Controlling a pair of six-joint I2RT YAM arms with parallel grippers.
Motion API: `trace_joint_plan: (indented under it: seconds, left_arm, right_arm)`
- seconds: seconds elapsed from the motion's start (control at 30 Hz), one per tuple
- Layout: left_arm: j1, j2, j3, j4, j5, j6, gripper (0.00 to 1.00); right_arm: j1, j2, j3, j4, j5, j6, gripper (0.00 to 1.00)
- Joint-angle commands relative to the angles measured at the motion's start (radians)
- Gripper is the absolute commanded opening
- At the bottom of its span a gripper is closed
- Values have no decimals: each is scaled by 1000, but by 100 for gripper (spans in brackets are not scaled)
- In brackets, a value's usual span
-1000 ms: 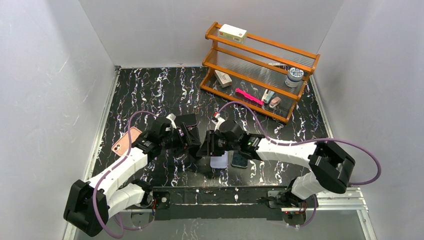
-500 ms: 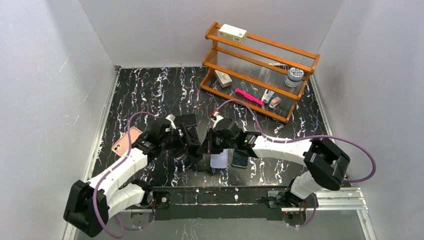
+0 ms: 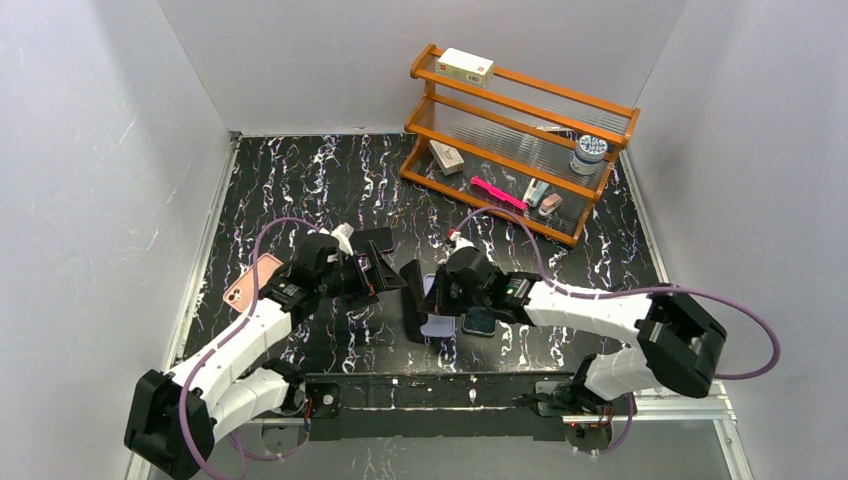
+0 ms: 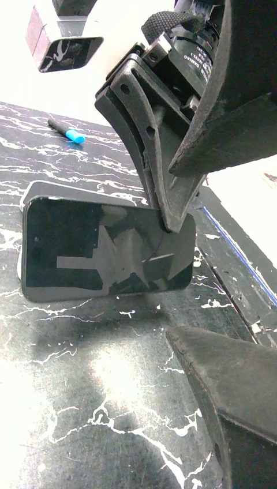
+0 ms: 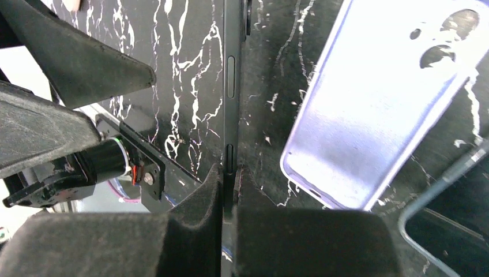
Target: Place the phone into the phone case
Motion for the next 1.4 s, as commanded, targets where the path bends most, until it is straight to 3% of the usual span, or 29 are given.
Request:
trace_joint_plan:
  seconds: [0.0, 0.23, 0.53, 0.83, 1.37]
  left_arm:
    - [0, -5, 42, -7, 37, 50, 98]
    - [0, 82, 36, 12, 33, 99, 89]
    - [-3, 170, 7, 130, 50, 71, 77]
    - [-21, 283, -28, 247, 52, 39, 73]
    - [-120, 454, -97, 516, 84, -75, 57]
  right_arm:
    - [-2, -112, -12, -73, 121, 64, 1]
    - [-2, -190, -75, -166, 180, 162, 1]
    - [-11, -197, -105, -141, 196, 163, 1]
    - [-84, -142, -166, -10, 63, 170, 1]
    - [-170, -120, -296, 174, -111, 185, 1]
